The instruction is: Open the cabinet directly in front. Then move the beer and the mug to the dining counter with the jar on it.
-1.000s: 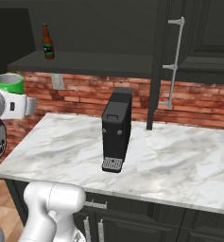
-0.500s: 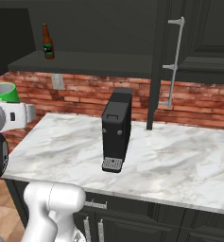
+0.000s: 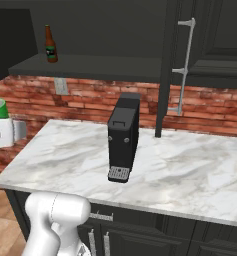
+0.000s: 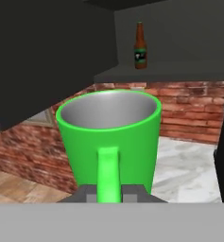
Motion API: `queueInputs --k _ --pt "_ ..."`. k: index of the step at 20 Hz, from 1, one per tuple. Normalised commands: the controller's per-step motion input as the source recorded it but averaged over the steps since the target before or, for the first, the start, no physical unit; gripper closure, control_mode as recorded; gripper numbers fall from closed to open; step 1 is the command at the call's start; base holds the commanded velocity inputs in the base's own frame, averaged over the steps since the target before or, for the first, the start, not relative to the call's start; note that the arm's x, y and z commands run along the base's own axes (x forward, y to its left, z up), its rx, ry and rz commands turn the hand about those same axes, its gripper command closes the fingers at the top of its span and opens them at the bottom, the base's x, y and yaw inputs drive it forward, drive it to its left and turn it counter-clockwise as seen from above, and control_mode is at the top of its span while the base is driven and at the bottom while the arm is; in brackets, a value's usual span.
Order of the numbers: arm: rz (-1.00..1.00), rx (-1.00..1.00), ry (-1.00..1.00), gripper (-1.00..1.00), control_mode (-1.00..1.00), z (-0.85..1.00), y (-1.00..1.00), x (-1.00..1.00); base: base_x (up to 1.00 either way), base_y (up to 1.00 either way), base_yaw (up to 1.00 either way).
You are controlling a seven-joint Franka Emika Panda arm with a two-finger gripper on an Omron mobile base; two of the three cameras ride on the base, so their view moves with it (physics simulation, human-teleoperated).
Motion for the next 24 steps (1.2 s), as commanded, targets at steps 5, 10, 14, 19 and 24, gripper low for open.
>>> queueInputs --k 5,10,14,19,24 --pt "0.0 0.0 -0.3 1.0 -1.0 0.01 -0.02 -0.18 0.0 0.0 0.0" --pt "0.0 0.0 -0.24 1.0 -1.0 0.0 -0.01 -0.22 0.0 0.0 0.0" --pt "0.0 0.0 0.0 1.0 -1.0 0.0 0.0 0.0 0.0 0.0 0.0" --pt "0.0 0.0 0.0 1.0 -1.0 0.0 0.0 0.0 0.0 0.0 0.0" --pt "0.0 0.0 0.0 1.0 -1.0 0.0 0.0 0.0 0.0 0.0 0.0"
